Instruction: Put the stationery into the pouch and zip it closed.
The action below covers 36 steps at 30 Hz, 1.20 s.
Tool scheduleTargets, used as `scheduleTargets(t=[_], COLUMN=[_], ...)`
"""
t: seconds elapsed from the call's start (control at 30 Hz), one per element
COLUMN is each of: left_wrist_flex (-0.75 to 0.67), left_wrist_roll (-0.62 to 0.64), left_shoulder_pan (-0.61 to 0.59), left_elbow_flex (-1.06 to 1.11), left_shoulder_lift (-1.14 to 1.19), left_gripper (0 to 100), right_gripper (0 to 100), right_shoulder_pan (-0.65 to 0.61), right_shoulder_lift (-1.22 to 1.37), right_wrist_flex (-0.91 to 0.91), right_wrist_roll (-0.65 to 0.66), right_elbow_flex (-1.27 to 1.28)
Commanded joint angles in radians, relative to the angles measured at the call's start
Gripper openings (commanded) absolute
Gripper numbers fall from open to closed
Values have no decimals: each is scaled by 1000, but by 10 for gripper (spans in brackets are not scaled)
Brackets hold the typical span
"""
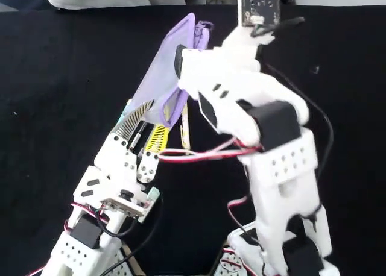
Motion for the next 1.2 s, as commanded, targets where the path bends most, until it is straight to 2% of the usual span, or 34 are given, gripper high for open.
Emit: scheduleTargets(t=[0.0, 0.17, 0.37, 0.5, 0.73, 0.8, 0.93, 1.03, 1.17], left_wrist_flex=[-5, -8, -52, -112, -117, -115, -114, -110, -91], left_wrist_roll=[12, 8, 6, 5, 5, 5, 0, -110, -259], left_shoulder_pan=[-19, 35, 79, 79, 81, 96, 171, 265, 375], left_elbow_flex=[21, 21, 21, 21, 21, 21, 21, 21, 21], left_shoulder_lift=[3, 2, 2, 2, 2, 2, 2, 2, 2], left_gripper=[29, 29, 29, 29, 29, 29, 29, 28, 28], right_gripper=[21, 177, 198, 198, 198, 198, 198, 196, 194], right_shoulder_pan=[72, 78, 78, 83, 68, 66, 58, 57, 58], right_shoulder_lift=[-122, -168, -174, -176, -176, -176, -166, -166, -173], right_wrist_flex=[0, 2, 2, 2, 101, 147, 209, 278, 411], right_wrist_roll=[35, 40, 276, 500, 1162, 1290, 1407, 1544, 1619], right_elbow_flex=[-19, -16, -18, -27, -31, -47, -143, -177, -222])
